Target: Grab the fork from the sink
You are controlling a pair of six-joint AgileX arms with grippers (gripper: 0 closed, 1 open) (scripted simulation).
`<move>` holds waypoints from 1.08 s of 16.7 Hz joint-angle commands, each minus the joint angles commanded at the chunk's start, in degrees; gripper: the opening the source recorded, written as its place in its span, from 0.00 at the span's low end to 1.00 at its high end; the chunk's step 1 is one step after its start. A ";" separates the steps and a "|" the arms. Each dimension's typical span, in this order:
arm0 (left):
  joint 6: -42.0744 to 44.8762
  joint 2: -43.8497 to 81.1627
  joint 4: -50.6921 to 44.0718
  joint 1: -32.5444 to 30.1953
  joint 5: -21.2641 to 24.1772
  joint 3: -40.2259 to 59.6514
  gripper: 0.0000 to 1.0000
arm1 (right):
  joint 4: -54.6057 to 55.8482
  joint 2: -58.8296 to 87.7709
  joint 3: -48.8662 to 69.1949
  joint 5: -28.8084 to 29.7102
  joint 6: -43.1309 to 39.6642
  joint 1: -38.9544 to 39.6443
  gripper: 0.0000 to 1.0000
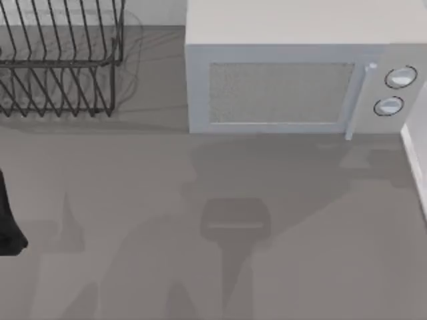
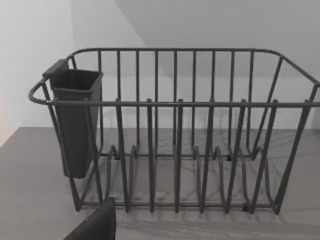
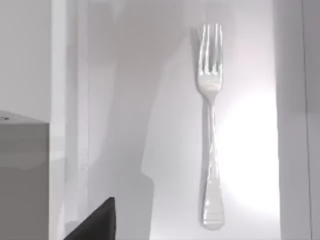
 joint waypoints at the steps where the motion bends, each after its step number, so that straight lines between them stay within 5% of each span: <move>1: 0.00 0.00 0.00 0.00 0.00 0.00 1.00 | -2.97 5.50 5.08 0.02 -0.54 -0.60 1.00; 9: 0.00 0.00 0.00 0.00 0.00 0.00 1.00 | -20.59 38.56 35.29 0.11 -3.75 -4.17 1.00; 18: 0.00 0.00 0.00 0.00 0.00 0.00 1.00 | -23.16 43.64 39.72 0.12 -4.20 -4.37 1.00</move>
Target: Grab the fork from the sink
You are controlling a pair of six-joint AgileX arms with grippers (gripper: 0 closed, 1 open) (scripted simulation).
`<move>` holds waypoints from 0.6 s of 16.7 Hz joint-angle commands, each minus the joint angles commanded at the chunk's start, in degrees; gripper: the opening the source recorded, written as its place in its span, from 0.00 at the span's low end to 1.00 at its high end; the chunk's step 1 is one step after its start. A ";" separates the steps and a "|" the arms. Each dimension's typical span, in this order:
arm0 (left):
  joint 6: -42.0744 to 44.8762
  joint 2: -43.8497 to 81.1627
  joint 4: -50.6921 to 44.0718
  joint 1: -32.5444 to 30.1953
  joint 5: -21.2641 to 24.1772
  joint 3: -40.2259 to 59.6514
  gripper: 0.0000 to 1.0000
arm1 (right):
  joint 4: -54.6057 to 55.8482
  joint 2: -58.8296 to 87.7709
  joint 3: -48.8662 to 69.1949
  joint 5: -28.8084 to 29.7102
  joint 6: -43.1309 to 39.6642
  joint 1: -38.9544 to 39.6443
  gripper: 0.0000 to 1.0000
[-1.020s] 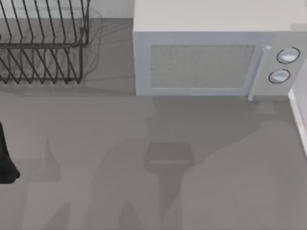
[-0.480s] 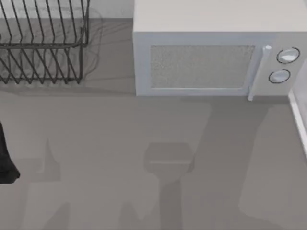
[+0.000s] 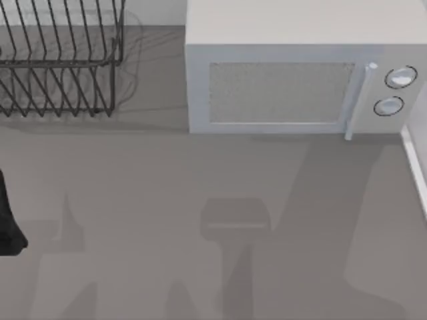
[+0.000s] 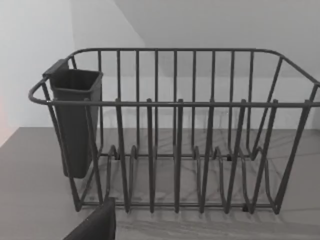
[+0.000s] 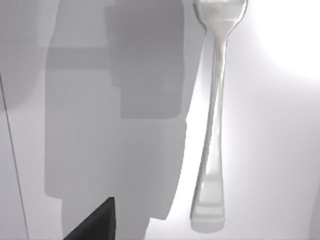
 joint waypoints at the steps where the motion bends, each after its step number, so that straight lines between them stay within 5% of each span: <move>1: 0.00 0.00 0.00 0.00 0.00 0.00 1.00 | 0.16 0.08 -0.14 0.00 0.00 0.00 1.00; 10: 0.00 0.00 0.00 0.00 0.00 0.00 1.00 | 21.60 7.18 -13.35 0.09 0.07 -0.22 1.00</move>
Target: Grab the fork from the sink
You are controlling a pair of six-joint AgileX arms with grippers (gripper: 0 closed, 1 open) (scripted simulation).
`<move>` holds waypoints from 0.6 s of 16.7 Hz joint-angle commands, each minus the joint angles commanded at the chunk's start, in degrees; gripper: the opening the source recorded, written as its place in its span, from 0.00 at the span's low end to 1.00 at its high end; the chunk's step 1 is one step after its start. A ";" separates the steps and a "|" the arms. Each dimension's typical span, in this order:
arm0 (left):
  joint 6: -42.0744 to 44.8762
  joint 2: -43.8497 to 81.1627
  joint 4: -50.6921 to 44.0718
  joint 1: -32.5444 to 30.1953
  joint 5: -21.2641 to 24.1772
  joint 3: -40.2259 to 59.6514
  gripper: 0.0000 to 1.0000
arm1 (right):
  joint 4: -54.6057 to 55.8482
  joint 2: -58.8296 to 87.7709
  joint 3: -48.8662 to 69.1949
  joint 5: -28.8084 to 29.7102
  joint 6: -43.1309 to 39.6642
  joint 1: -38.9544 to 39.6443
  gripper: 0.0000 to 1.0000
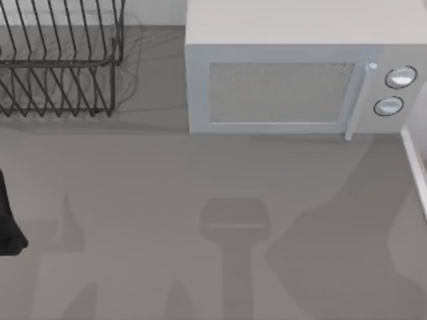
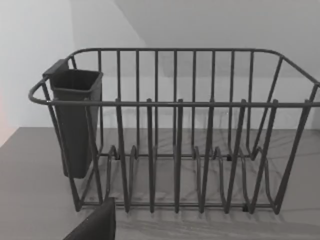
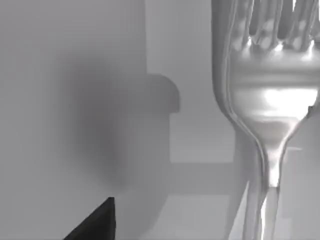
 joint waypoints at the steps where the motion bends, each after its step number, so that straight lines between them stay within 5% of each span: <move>1: 0.00 0.00 0.00 0.00 0.00 0.00 1.00 | 1.95 0.80 -1.46 0.01 0.01 -0.03 1.00; 7: 0.00 0.00 0.00 0.00 0.00 0.00 1.00 | 4.14 1.77 -3.38 0.02 0.02 -0.05 1.00; 10: 0.00 0.00 0.00 0.00 0.00 0.00 1.00 | 4.14 1.77 -3.38 0.02 0.02 -0.05 0.77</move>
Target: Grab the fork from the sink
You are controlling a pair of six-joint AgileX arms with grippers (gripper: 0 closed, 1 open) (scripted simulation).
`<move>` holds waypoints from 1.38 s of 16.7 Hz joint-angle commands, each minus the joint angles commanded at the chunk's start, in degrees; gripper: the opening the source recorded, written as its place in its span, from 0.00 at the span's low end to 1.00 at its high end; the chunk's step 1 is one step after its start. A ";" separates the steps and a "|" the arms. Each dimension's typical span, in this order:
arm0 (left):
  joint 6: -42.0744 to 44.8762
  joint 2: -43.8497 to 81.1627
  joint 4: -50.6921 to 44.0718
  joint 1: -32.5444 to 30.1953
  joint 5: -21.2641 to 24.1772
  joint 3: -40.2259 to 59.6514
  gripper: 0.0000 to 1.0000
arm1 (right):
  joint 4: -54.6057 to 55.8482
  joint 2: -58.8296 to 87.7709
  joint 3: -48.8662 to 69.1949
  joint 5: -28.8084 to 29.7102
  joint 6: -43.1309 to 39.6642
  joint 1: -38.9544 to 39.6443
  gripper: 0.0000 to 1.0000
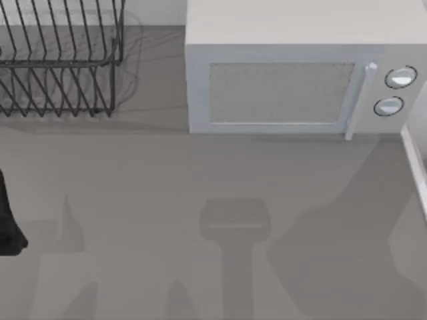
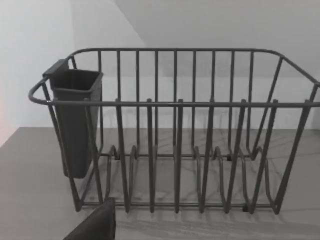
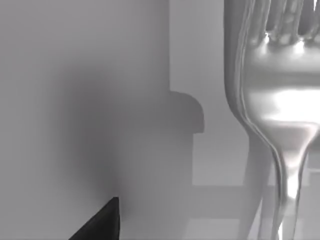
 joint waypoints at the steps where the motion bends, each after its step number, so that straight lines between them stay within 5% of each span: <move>1: 0.00 0.00 0.00 0.00 0.00 0.00 1.00 | 0.00 0.00 0.00 0.00 0.00 0.00 0.70; 10: 0.00 0.00 0.00 0.00 0.00 0.00 1.00 | 0.00 0.00 0.00 0.00 0.00 0.00 0.02; 23: 0.00 0.00 0.00 0.00 0.00 0.00 1.00 | -4.67 -3.13 4.53 -0.65 0.52 0.15 0.00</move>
